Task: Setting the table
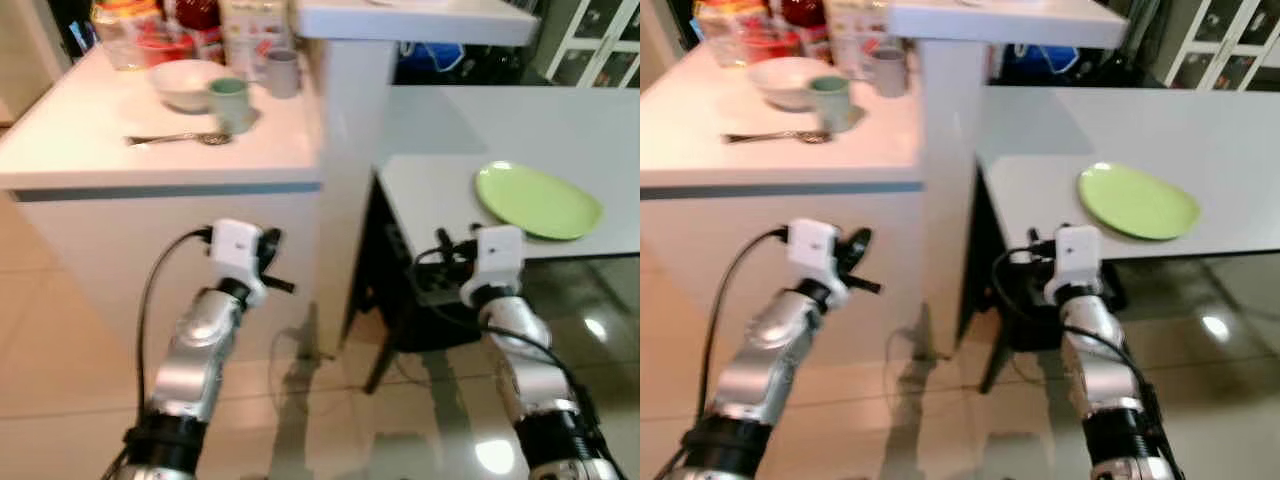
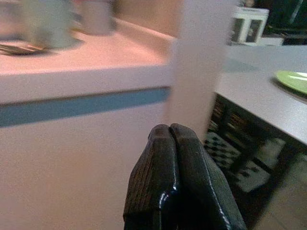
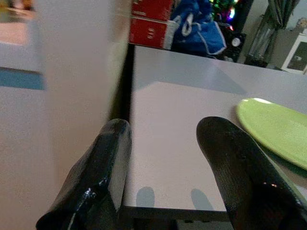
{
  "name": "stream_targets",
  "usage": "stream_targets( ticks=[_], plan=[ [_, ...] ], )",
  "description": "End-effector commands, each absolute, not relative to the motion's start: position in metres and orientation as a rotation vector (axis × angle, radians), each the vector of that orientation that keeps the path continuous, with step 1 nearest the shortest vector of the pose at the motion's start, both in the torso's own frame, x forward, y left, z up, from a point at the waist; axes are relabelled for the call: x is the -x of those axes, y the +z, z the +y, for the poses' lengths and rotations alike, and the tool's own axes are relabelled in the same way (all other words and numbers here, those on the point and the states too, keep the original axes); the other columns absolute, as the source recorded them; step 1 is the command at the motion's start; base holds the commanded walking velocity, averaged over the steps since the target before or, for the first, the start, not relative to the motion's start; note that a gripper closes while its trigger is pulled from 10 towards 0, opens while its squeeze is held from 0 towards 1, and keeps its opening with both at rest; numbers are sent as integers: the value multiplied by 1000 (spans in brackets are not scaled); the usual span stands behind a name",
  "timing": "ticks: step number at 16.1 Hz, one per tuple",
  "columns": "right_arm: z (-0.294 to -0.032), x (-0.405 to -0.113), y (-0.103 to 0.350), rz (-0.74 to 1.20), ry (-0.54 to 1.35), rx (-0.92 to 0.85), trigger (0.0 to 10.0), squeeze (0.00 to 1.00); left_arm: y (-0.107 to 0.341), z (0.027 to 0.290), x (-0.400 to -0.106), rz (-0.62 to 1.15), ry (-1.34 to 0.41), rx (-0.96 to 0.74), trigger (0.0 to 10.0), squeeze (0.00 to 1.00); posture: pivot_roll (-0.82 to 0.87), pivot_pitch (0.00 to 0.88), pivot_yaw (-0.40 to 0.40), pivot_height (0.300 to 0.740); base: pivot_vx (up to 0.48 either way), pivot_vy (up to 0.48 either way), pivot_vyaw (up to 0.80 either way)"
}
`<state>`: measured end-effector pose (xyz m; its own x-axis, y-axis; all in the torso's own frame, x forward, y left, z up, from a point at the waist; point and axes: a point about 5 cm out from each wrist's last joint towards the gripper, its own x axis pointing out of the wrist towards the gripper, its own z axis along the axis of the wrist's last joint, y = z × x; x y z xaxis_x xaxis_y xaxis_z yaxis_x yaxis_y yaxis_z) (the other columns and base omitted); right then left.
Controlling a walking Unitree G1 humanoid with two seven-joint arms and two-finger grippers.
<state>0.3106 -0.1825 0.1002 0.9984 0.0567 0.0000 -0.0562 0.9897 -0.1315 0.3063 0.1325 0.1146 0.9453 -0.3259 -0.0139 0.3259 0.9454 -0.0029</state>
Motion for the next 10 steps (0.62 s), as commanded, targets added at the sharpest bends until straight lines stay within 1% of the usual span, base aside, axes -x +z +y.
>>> stream_targets(
  ticks=[1,2,8,9,10],
  plan=[
    [-193,-310,104,-14,29,147,10000,0,117,121,-307,0,-376,-6,10000,0,43,0,-14,740,251,409,0],
    [-192,-310,103,-13,30,147,10000,0,117,121,-307,0,-379,-10,10000,0,43,0,-14,740,375,300,0],
    [-189,-309,102,-14,41,156,10000,0,119,122,-308,-16,-379,-34,10000,0,45,0,-12,740,473,0,0],
    [-189,-309,101,-12,41,156,10000,0,120,123,-309,-33,-355,-46,10000,0,45,0,-12,740,0,0,0],
    [-189,-308,101,-9,40,157,10000,0,122,123,-309,-44,-343,-38,10000,1000,43,0,-14,740,0,0,0]
  ],
)
